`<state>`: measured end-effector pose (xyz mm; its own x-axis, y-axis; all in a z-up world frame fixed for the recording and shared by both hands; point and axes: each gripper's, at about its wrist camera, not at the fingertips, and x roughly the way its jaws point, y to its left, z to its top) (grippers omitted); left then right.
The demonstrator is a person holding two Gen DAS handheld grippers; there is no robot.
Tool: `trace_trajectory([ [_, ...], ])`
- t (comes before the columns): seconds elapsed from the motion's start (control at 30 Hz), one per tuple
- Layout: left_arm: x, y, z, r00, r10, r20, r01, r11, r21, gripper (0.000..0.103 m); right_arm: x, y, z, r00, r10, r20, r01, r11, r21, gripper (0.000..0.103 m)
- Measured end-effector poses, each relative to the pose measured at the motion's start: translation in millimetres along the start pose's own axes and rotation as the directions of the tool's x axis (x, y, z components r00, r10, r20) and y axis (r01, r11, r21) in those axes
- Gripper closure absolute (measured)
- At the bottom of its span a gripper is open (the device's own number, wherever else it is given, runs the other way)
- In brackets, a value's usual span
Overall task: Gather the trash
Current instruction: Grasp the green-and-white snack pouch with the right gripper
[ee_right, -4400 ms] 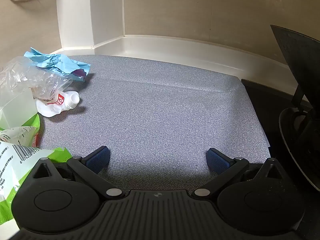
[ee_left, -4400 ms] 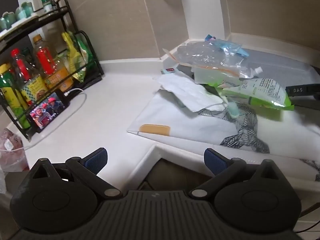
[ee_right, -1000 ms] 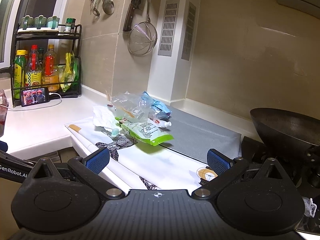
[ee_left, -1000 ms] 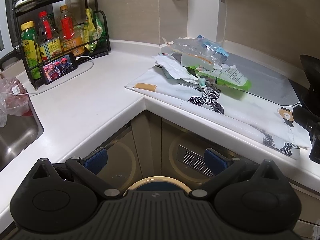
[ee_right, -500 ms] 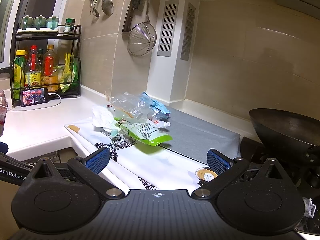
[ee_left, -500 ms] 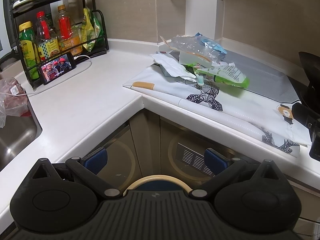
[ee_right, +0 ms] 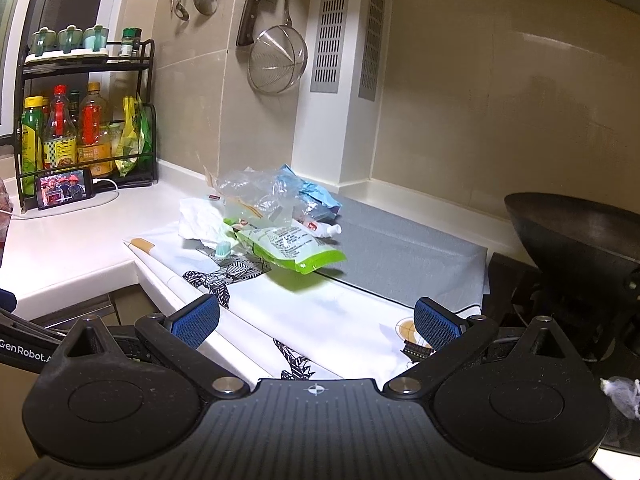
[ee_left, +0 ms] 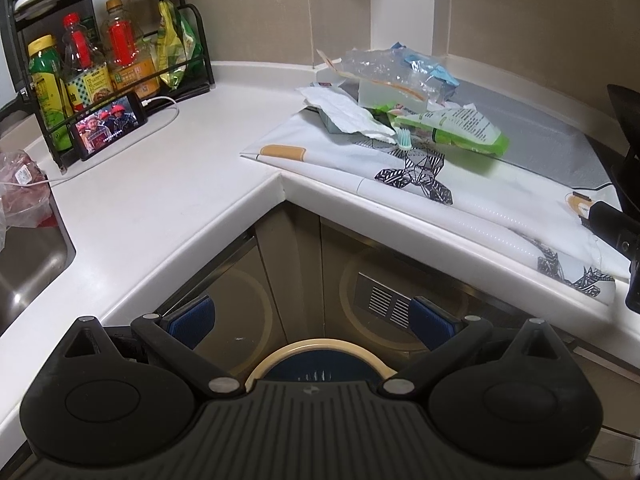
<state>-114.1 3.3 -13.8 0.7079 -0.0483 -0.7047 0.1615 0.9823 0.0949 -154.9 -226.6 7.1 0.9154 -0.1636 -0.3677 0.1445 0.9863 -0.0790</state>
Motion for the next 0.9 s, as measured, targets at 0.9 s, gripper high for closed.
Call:
trace_trajectory([
  [0.9, 29.7, 17.9, 13.9, 0.995, 0.073, -0.063, -0.075, 0.997, -0.027, 0.000, 80.5, -10.4, 16.5, 0.996, 0.091, 0.003, -0.091, 0.993, 0.069, 0.000],
])
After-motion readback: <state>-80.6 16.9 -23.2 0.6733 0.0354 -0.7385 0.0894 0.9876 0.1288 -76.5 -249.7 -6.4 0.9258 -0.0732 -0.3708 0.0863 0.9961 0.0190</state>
